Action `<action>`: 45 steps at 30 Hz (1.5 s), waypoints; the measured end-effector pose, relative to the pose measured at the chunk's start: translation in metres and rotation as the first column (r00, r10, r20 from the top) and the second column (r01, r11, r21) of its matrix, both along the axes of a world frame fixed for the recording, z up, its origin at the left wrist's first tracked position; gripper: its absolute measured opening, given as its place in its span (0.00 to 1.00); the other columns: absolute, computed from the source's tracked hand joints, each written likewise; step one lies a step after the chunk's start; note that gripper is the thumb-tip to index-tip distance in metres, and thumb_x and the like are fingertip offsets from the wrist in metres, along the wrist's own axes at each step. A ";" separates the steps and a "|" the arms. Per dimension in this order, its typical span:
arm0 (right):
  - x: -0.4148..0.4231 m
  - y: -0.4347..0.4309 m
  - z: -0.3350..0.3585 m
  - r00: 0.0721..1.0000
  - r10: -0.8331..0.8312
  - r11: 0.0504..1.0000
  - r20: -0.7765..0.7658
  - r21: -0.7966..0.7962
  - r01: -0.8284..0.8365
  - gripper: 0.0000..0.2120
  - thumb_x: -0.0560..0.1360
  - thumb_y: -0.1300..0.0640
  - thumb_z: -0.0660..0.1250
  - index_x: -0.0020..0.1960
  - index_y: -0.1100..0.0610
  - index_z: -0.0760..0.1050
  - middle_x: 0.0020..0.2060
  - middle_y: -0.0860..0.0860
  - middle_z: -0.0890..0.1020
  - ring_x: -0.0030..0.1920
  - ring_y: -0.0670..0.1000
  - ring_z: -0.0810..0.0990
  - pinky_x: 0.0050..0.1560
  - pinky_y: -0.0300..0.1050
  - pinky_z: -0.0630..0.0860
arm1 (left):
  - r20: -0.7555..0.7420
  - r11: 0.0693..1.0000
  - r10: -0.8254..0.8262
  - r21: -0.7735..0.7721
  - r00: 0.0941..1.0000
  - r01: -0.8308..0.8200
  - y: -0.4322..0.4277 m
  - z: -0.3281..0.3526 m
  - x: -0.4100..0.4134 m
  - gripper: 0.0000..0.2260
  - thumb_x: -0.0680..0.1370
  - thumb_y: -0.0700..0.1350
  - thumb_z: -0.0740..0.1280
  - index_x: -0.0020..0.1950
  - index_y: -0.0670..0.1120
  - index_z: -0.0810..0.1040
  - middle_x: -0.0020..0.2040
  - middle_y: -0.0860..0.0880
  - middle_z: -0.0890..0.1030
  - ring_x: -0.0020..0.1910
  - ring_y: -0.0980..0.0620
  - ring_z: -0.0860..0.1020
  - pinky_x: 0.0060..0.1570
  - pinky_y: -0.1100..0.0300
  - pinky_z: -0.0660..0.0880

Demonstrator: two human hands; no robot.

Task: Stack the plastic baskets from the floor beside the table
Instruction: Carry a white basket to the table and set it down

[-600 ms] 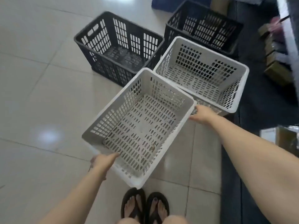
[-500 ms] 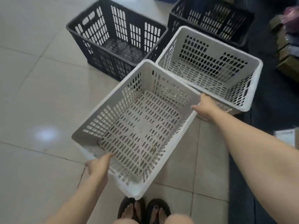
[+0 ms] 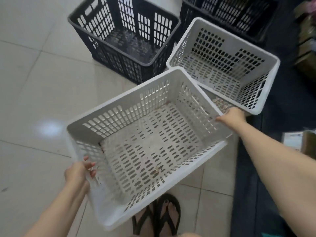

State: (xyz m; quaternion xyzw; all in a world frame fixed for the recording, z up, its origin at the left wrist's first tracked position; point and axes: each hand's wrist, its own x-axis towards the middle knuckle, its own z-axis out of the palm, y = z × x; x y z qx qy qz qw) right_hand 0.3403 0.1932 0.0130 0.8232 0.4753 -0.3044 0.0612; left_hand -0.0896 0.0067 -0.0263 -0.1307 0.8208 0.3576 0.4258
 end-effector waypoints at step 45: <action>-0.119 -1.080 0.446 -0.005 -0.990 0.042 -0.144 -0.322 0.946 0.06 0.68 0.66 0.71 0.39 0.63 0.73 0.33 0.60 0.79 0.29 0.56 0.77 0.25 0.41 0.76 | -0.237 -0.419 -0.895 0.152 -0.378 0.895 -0.410 0.436 0.292 0.05 0.72 0.36 0.68 0.36 0.39 0.74 0.31 0.45 0.72 0.26 0.50 0.67 0.15 0.72 0.63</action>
